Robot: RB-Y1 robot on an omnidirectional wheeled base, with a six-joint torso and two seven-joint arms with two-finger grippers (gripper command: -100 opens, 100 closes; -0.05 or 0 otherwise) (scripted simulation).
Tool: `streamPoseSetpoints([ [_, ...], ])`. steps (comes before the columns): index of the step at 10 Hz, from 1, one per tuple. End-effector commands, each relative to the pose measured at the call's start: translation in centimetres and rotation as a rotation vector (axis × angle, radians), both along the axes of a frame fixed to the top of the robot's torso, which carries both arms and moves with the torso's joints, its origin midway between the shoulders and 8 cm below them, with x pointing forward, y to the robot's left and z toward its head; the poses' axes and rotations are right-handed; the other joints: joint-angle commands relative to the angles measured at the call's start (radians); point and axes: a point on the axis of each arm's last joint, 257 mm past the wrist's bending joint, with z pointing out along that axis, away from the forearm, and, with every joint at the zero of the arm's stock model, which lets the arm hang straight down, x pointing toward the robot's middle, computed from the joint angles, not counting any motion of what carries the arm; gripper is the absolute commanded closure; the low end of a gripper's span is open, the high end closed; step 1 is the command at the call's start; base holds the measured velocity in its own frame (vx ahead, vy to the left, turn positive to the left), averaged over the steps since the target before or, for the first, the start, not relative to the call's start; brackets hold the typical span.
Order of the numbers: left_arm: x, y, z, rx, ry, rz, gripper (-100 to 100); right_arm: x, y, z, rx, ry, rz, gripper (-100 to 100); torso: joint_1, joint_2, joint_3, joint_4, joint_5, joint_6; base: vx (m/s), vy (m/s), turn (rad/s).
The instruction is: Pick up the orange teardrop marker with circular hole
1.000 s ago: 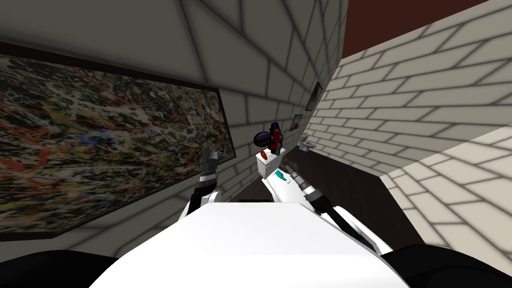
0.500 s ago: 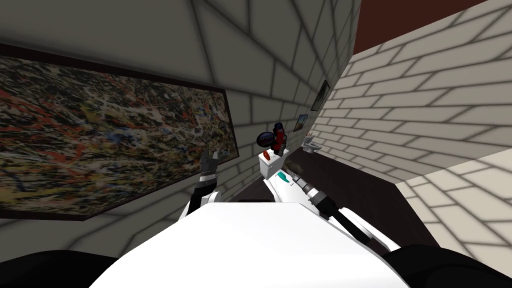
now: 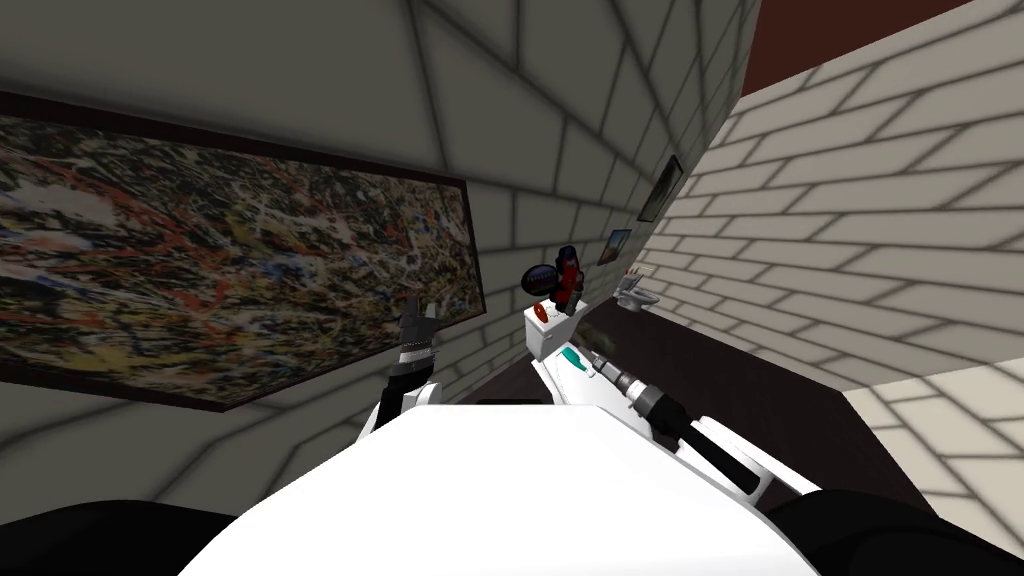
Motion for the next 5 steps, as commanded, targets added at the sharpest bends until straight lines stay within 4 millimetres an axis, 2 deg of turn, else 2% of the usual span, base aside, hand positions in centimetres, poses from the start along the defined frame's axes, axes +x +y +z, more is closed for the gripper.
streamPoseSetpoints([
  [1, 0.0, 0.0, 0.0, 0.000, 0.000, 0.000, 0, -0.7, -2.0, -1.6, -0.066, 0.056, -0.005, -100, 0.000, 0.000, 0.000, 0.000, 0.000, 0.000, 0.026, 0.061, 0.272],
  [2, 0.0, 0.0, 0.0, 0.000, 0.000, 0.000, 0, -0.7, -2.0, -1.6, -0.082, 0.061, 0.010, -100, 0.001, -0.001, -0.001, 0.000, 0.000, 0.000, 0.023, 0.038, 0.098],
  [4, 0.0, 0.0, 0.0, 0.000, 0.000, 0.000, 0, -1.5, -4.8, -3.1, -0.171, 0.130, 0.005, -100, 0.000, -0.001, -0.001, 0.000, 0.000, 0.000, 0.025, 0.055, 0.233],
  [5, 0.0, 0.0, 0.0, 0.000, 0.000, 0.000, 0, -1.5, -4.9, -3.1, -0.184, 0.133, 0.017, -100, 0.002, -0.001, -0.001, 0.000, 0.000, 0.000, 0.035, 0.043, 0.087],
])
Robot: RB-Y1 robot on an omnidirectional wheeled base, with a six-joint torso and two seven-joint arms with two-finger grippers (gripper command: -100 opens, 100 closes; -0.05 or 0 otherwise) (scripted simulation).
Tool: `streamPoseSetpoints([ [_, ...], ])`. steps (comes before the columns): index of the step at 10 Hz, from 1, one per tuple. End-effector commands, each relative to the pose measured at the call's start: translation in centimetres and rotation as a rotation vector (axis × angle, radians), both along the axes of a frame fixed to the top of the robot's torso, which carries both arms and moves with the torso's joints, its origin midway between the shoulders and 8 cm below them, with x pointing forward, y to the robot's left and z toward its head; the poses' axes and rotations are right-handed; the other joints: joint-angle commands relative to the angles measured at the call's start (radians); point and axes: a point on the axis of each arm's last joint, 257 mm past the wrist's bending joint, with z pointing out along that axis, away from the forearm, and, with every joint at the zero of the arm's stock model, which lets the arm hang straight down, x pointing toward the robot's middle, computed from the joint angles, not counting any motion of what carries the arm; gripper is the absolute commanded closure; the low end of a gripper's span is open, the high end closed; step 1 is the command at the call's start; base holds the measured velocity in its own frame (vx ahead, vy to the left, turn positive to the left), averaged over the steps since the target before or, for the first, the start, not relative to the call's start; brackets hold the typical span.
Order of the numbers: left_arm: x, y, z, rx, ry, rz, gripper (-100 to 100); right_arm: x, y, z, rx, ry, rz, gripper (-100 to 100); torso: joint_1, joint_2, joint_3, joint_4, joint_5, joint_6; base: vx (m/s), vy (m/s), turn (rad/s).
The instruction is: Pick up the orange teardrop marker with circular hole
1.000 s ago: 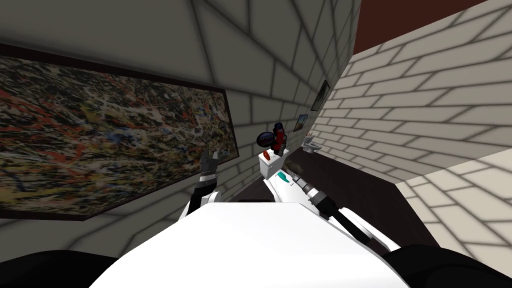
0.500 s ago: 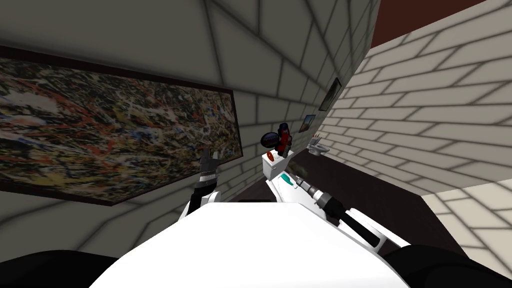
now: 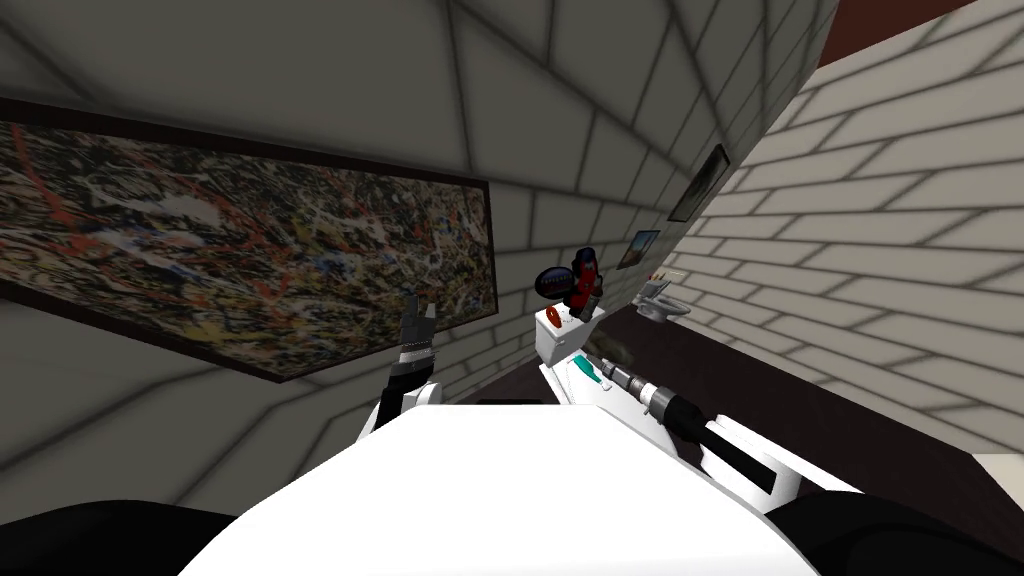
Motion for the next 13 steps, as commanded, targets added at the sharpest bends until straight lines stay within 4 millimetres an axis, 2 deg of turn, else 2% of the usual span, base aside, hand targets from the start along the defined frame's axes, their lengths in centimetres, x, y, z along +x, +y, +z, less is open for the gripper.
streamPoseSetpoints([
  [1, 0.0, 0.0, 0.0, 0.000, 0.000, 0.000, 0, -0.3, -1.7, -0.6, -0.057, 0.039, 0.000, -100, 0.000, 0.000, 0.000, 0.000, 0.000, 0.000, 0.036, 0.041, 0.182],
  [2, 0.0, 0.0, 0.0, 0.000, 0.000, 0.000, 0, -0.3, -1.8, -0.6, -0.063, 0.041, 0.006, -100, 0.000, 0.000, 0.000, 0.000, 0.000, -0.001, 0.027, 0.029, 0.094],
  [4, 0.0, 0.0, 0.0, 0.000, 0.000, 0.000, 0, -0.8, -4.6, -1.4, -0.149, 0.096, -0.001, -100, 0.000, 0.000, 0.000, 0.000, 0.000, -0.001, 0.038, 0.058, 0.222],
  [5, 0.0, 0.0, 0.0, 0.000, 0.000, 0.000, 0, -0.8, -4.6, -1.3, -0.155, 0.098, 0.006, -100, 0.001, -0.001, 0.000, 0.000, 0.000, -0.001, 0.041, 0.043, 0.118],
  [9, 0.0, 0.0, 0.0, 0.000, 0.000, 0.000, 0, -1.0, -9.8, -1.6, -0.312, 0.179, -0.006, -100, 0.002, -0.002, -0.001, -0.001, 0.000, -0.001, 0.062, 0.063, 0.248],
  [13, 0.0, 0.0, 0.0, 0.000, 0.000, 0.000, 0, -0.7, -13.6, -1.1, -0.424, 0.223, -0.027, -100, 0.002, -0.002, -0.001, -0.001, 0.000, 0.000, 0.073, 0.057, 0.240],
])
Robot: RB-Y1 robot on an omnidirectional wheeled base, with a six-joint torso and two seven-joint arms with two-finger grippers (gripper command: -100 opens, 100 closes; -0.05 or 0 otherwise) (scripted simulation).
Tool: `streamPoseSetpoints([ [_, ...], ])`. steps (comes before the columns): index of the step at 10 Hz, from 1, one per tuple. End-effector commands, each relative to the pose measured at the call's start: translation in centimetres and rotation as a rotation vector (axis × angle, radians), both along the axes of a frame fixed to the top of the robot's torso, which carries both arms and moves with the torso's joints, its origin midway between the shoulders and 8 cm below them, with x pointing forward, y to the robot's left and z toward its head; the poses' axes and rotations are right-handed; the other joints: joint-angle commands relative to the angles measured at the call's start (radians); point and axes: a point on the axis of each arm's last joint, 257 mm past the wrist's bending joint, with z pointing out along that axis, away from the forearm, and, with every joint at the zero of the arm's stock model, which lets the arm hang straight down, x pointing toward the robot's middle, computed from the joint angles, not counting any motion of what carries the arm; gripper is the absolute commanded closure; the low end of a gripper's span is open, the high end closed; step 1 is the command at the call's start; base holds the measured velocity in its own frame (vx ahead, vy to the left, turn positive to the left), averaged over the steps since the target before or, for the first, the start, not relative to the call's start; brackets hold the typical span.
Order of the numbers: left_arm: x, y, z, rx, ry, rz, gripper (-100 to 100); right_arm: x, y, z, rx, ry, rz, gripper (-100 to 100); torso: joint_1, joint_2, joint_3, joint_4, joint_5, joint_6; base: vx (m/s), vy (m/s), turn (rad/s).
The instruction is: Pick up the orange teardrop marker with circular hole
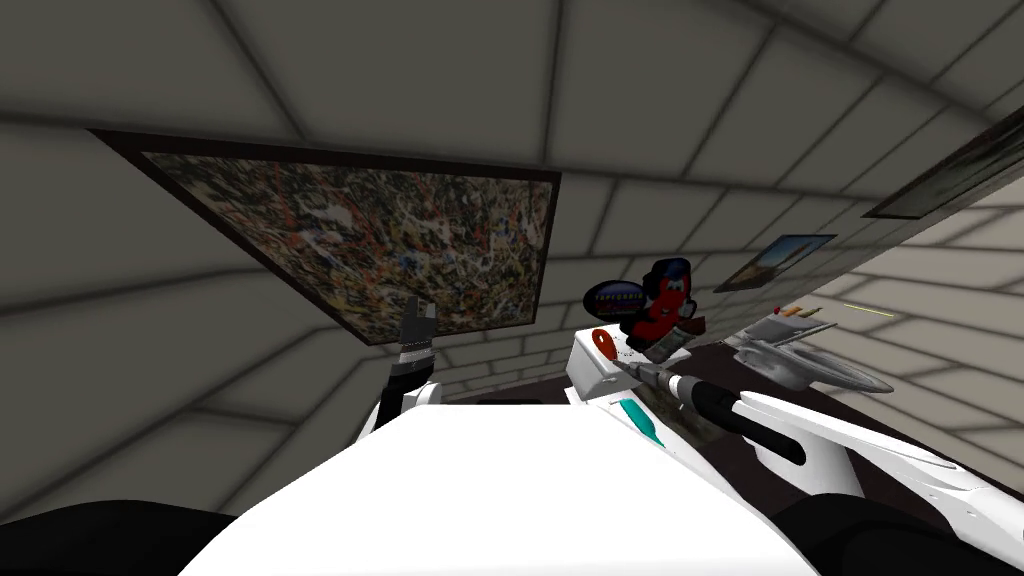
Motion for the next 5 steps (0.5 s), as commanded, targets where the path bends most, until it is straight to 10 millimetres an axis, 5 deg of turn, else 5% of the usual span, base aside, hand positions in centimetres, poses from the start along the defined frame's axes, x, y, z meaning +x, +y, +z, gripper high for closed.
streamPoseSetpoints([
  [1, 0.00, 0.00, 0.00, 0.000, 0.000, 0.000, 0, 0.36, -2.04, 0.29, -0.054, 0.015, -0.013, -100, 0.000, 0.000, 0.000, 0.000, 0.000, 0.000, 0.097, 0.056, 0.273],
  [3, 0.00, 0.00, 0.00, 0.000, 0.000, 0.000, 0, 0.51, -2.13, 0.43, -0.060, 0.016, -0.013, -100, 0.000, -0.002, -0.001, -0.001, 0.000, 0.000, 0.070, 0.032, 0.163],
  [4, 0.00, 0.01, 0.00, 0.000, 0.000, 0.000, 0, 0.55, -2.26, 0.48, -0.064, 0.016, -0.015, 0, -0.002, 0.001, 0.001, 0.000, 0.000, 0.001, 0.009, 0.003, -0.007],
  [5, 0.00, 0.00, 0.00, 0.000, 0.000, 0.000, 0, -0.35, -2.91, -0.02, -0.063, 0.016, -0.031, -100, -0.002, 0.004, 0.002, 0.001, -0.001, 0.001, 0.029, 0.005, 0.127],
])
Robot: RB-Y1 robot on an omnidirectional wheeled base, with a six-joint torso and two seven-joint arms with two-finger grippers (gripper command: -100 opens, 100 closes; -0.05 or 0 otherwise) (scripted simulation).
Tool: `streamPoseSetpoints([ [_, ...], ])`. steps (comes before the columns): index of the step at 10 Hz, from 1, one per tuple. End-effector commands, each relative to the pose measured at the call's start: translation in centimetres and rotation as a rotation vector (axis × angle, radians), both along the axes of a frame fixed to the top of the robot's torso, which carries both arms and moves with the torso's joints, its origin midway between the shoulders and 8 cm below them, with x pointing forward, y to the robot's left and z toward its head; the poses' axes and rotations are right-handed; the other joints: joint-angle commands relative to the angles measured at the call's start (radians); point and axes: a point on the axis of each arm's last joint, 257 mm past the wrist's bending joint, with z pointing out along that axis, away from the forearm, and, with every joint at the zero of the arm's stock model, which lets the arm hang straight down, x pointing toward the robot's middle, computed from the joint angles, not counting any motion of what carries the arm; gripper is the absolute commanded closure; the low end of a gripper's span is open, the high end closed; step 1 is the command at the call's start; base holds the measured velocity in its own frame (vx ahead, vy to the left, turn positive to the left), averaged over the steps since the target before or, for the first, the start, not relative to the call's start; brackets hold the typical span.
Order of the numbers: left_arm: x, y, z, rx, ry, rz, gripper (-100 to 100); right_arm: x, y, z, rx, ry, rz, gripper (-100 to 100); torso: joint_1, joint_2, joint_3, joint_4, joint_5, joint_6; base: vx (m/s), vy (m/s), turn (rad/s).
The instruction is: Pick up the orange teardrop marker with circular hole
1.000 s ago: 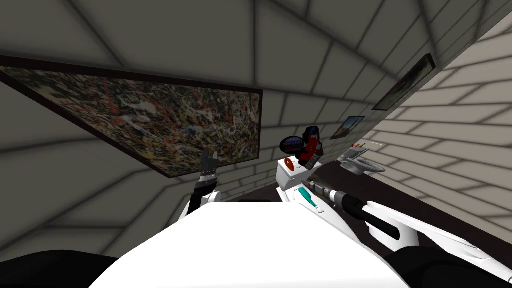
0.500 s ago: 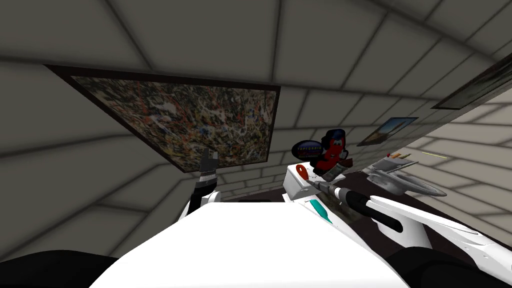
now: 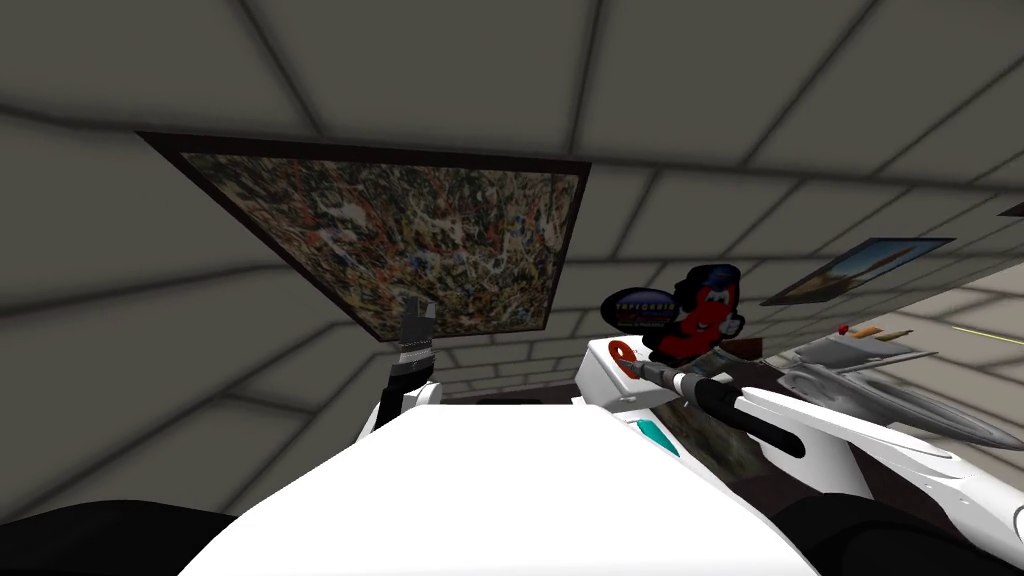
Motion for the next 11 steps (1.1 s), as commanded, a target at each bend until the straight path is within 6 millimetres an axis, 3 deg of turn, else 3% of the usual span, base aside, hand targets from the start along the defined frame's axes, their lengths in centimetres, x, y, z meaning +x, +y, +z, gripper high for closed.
streamPoseSetpoints([
  [1, 0.0, 0.0, 0.0, 0.000, 0.000, 0.000, 0, -0.9, -0.4, -0.3, 0.001, 0.000, -0.011, -100, 0.000, 0.000, 0.000, 0.000, 0.000, 0.000, 0.043, 0.007, 0.108],
  [4, 0.0, 0.0, 0.0, 0.000, 0.000, 0.000, 0, -2.9, -1.6, -1.4, 0.003, 0.000, -0.043, -100, 0.000, -0.001, -0.001, 0.000, 0.000, 0.000, 0.043, 0.007, 0.094],
  [5, 0.0, 0.0, 0.0, 0.000, 0.001, 0.000, 0, -2.5, -1.3, -1.1, 0.002, 0.000, -0.038, -100, 0.001, -0.002, -0.001, 0.000, 0.000, 0.000, 0.019, 0.001, 0.021],
  [6, 0.0, 0.0, 0.0, 0.000, 0.001, 0.000, 0, -2.6, -1.3, -1.2, 0.002, 0.000, -0.038, 100, 0.002, -0.002, -0.001, 0.000, 0.000, 0.001, 0.000, 0.000, 0.000],
  [10, 0.0, 0.0, -0.1, 0.000, 0.002, 0.000, 0, -2.5, -1.2, -1.1, 0.003, 0.000, -0.033, 100, 0.001, -0.001, -0.001, 0.000, 0.000, 0.002, 0.000, 0.000, 0.000],
  [11, 0.0, 0.0, -0.1, 0.000, 0.002, 0.000, 0, -2.5, -1.2, -1.1, 0.004, -0.001, -0.033, 0, 0.001, -0.001, -0.001, 0.000, 0.000, 0.002, 0.000, 0.000, 0.000],
])
